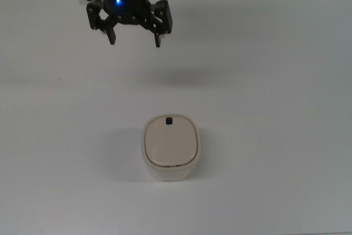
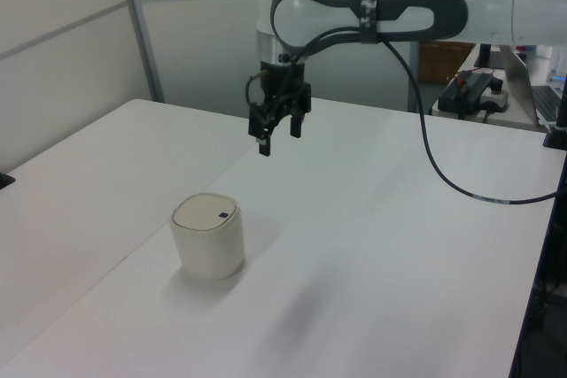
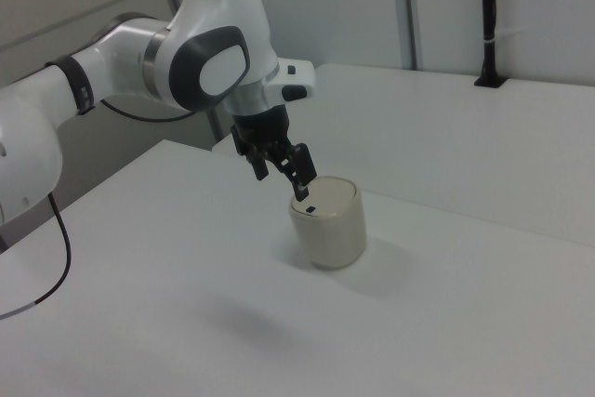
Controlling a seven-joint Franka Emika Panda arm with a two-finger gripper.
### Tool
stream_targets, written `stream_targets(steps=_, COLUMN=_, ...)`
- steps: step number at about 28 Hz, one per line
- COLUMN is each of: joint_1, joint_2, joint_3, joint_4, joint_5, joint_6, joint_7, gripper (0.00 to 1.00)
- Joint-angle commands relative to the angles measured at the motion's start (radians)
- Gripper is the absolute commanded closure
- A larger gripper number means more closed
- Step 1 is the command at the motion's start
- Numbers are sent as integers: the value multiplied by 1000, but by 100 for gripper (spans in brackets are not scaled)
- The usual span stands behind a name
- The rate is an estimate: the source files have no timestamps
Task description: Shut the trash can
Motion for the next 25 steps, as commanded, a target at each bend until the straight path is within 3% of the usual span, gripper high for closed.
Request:
stream_targets(steps=1, joint_1=6, joint_2=-16, joint_3=-1, joint_4=-25, joint_5=-59, joint_6=-40, joint_7=-23, gripper=0)
stream_targets(steps=13, joint_1=4, joint_2=-16, joint_3=-2, joint_4=-25, joint_5=-100, joint_6=-81, joint_7=-18, gripper=0)
stream_targets(steps=25, joint_1=10, joint_2=-14, joint_3=1, joint_4=-28, joint_5=-99, joint_6=-106, joint_7=-15, gripper=0)
